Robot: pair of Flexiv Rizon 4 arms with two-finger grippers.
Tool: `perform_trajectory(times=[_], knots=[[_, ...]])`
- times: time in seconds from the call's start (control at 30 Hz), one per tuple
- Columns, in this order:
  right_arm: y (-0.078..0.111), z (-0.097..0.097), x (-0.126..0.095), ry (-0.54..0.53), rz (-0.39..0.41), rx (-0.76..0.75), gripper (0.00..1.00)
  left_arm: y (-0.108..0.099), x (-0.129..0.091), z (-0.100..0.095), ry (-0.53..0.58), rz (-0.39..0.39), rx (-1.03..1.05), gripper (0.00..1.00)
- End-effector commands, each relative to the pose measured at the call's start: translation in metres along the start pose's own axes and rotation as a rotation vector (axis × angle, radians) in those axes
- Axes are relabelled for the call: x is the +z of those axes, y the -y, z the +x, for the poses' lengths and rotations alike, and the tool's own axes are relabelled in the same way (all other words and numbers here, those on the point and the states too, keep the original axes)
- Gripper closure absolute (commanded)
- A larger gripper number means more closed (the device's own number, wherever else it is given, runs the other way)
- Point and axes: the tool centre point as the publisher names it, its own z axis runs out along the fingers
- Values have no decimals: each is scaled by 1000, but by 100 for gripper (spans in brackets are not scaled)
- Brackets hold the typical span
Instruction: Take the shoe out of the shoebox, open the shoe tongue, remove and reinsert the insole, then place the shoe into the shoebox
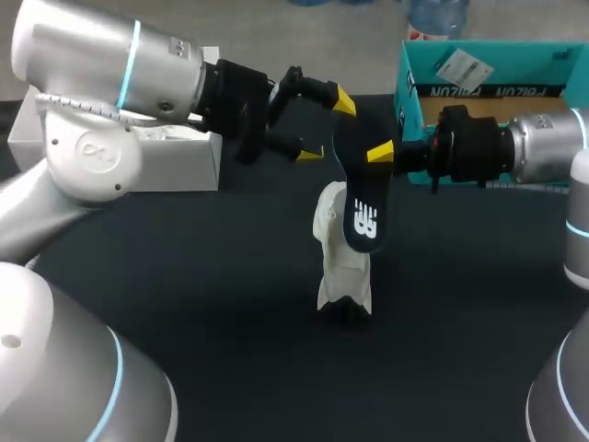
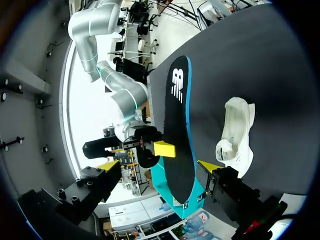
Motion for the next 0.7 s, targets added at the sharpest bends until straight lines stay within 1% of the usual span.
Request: perform_trajectory(times=[0.03, 0.1, 0.23, 0.27, 0.3, 0.37, 0.4, 0.43, 0.47, 0.53, 0.63, 0.7], knots=[[4, 6, -1, 8, -12, -6, 100, 0, 10, 13, 113, -1, 19, 0], [5, 8, -1, 10, -13, -8, 100, -3, 15, 20, 113, -5, 33, 0], [5, 10, -3, 17, -14, -8, 100, -5, 16, 29, 122, -12, 41, 0], [5, 11, -3, 18, -15, -8, 100, -6, 17, 31, 128, -16, 42, 2], [5, 11, -4, 19, -15, -7, 100, -7, 18, 32, 142, -22, 44, 8], [5, 12, -4, 20, -17, -7, 100, -9, 22, 32, 188, -30, 28, 12], [5, 13, -4, 19, -19, -7, 100, -9, 25, 30, 205, -36, 20, 23], [5, 13, -3, 18, -20, -7, 100, -8, 28, 28, 232, -41, 10, 51], [6, 14, -3, 17, -20, -7, 100, -8, 31, 25, 250, -43, 14, 58], [6, 14, -2, 14, -19, -5, 100, -5, 34, 21, 270, -37, 20, 61], [4, 13, -1, 13, -14, -3, 100, -4, 38, 20, 272, -30, 19, 58], [3, 13, 0, 12, -12, -3, 100, -3, 39, 20, 272, -25, 21, 59]])
